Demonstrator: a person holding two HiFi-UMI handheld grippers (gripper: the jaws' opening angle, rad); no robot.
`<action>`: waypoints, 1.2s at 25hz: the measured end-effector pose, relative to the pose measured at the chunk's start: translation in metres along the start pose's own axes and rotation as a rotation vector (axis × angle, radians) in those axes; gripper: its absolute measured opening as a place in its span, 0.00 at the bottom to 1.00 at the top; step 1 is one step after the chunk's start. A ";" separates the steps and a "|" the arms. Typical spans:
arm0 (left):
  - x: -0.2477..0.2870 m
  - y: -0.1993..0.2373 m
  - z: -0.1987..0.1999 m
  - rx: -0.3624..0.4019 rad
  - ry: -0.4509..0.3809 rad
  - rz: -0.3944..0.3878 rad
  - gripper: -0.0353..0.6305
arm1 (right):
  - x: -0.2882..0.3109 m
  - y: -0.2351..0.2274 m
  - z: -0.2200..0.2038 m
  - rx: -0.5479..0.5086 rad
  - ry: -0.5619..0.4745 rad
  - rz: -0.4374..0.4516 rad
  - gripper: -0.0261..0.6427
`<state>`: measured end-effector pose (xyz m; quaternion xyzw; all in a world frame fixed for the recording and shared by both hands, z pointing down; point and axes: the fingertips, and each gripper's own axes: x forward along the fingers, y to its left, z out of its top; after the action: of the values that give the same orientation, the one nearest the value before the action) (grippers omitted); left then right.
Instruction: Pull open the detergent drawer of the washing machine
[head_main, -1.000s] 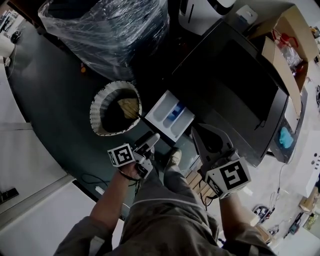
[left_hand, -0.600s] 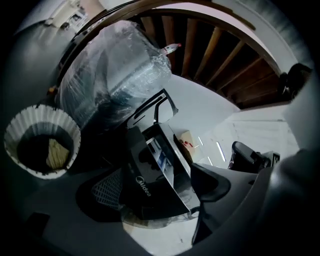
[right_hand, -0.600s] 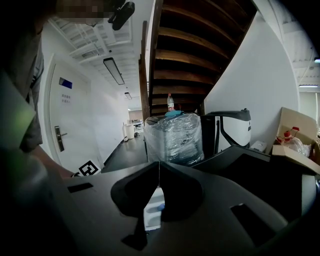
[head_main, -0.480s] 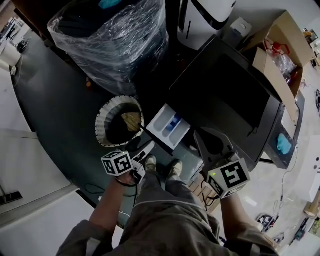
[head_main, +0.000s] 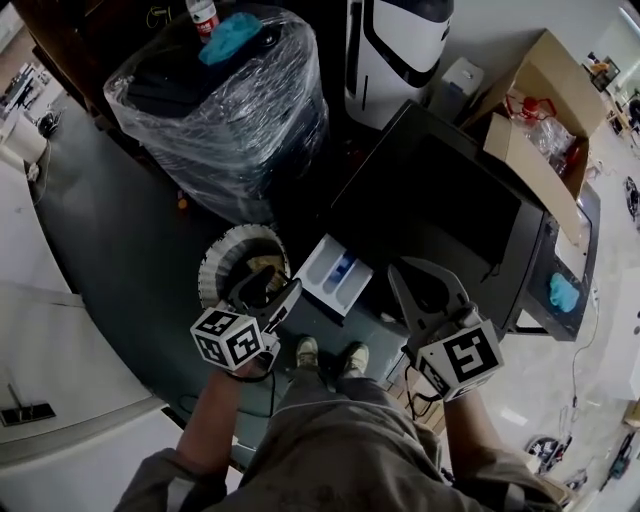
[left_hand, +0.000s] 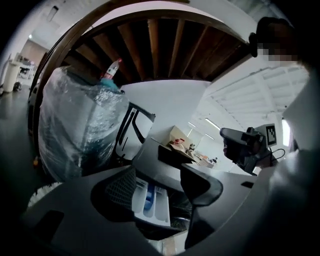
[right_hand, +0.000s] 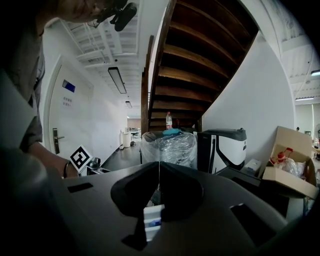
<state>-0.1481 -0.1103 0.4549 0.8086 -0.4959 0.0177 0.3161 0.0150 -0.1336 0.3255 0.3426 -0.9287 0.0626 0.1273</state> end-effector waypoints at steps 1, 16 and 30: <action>-0.001 -0.006 0.010 0.038 -0.011 -0.007 0.48 | -0.003 -0.001 0.005 -0.004 -0.010 -0.007 0.09; -0.019 -0.107 0.146 0.472 -0.241 -0.077 0.27 | -0.056 -0.007 0.090 -0.062 -0.184 -0.082 0.09; -0.028 -0.154 0.181 0.651 -0.266 -0.076 0.10 | -0.094 -0.023 0.115 -0.058 -0.283 -0.167 0.09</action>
<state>-0.0886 -0.1365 0.2248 0.8800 -0.4708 0.0576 -0.0249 0.0764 -0.1159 0.1895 0.4201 -0.9071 -0.0238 0.0099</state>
